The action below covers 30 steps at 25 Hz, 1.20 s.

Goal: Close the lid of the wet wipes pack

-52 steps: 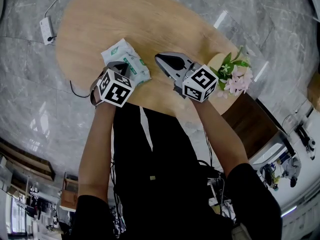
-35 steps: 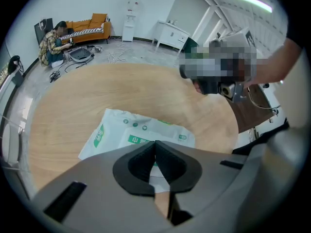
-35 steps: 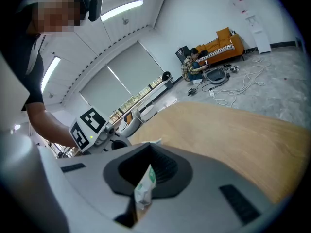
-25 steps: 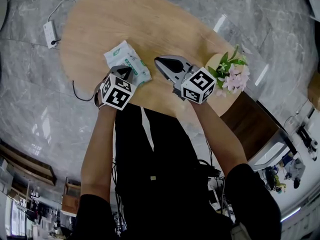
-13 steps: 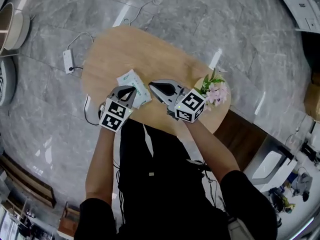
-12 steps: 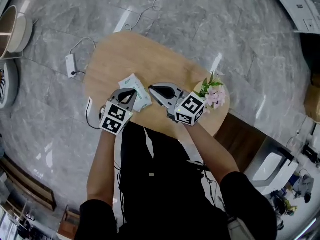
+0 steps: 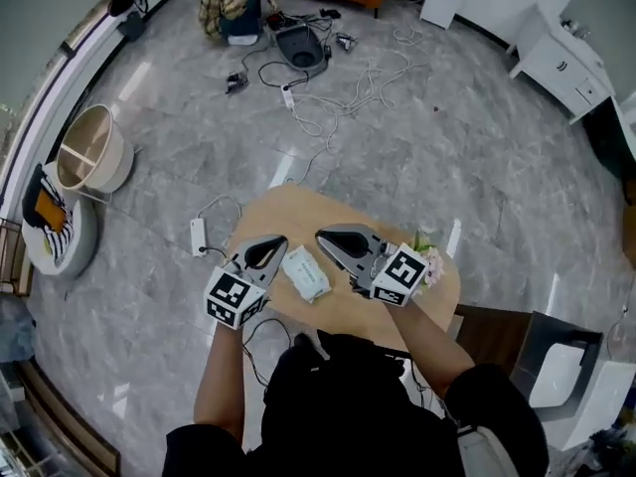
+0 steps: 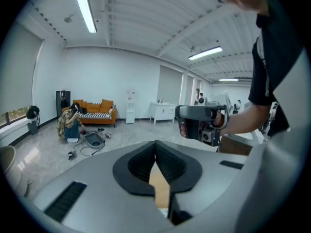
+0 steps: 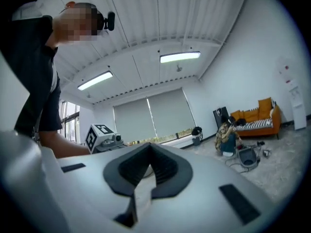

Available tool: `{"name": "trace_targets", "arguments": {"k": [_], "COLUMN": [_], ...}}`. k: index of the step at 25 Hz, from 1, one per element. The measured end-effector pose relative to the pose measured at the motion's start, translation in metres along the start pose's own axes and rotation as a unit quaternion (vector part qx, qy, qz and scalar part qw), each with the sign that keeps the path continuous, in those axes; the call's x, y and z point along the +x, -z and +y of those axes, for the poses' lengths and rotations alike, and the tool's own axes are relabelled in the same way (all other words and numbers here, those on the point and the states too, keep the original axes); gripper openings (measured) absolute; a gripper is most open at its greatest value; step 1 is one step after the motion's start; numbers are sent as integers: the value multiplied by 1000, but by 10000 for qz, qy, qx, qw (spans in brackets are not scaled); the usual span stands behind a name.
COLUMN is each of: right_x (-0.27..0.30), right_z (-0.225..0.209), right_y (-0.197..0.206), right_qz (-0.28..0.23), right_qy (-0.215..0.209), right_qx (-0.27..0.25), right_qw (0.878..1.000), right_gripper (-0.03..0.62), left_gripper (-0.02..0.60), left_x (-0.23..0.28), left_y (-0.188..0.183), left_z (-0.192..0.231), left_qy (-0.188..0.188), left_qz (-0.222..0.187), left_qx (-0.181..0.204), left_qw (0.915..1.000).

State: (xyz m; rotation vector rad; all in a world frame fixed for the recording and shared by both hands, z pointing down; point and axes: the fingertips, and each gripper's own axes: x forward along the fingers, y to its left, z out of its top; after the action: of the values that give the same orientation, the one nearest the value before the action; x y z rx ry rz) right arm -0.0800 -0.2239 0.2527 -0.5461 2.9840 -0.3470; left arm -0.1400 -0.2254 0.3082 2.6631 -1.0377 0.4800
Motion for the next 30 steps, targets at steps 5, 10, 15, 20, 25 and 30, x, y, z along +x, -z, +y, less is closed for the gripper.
{"name": "trace_targets", "arguments": {"k": [5, 10, 15, 20, 25, 30], "right_x": [-15, -32, -42, -59, -85, -116], "right_z": [50, 116, 189, 233, 263, 287], "right_y": [-68, -96, -103, -103, -107, -124], "right_qz": [-487, -684, -649, -722, -751, -1047], "right_qy": [62, 23, -8, -49, 35, -179], "right_qx": [-609, -1061, -1614, -1617, -1547, -1451], "right_qw": [9969, 9920, 9848, 9842, 9851, 9837], "right_gripper": [11, 9, 11, 10, 10, 10], "left_gripper": [17, 15, 15, 15, 15, 15], "left_x": [-60, -126, -187, -215, -242, -254], "left_y": [-63, -89, -88, -84, -93, -95], "left_z": [-37, -71, -114, -140, -169, -192], "left_qy": [434, 833, 1265, 1342, 1480, 1392], "left_qz": [-926, -1755, -2245, -2538, -2802, -2811], "left_qx": [84, -289, -335, -394, -486, -438], "left_qw": [9947, 9805, 9657, 9571, 9472, 9485]}}
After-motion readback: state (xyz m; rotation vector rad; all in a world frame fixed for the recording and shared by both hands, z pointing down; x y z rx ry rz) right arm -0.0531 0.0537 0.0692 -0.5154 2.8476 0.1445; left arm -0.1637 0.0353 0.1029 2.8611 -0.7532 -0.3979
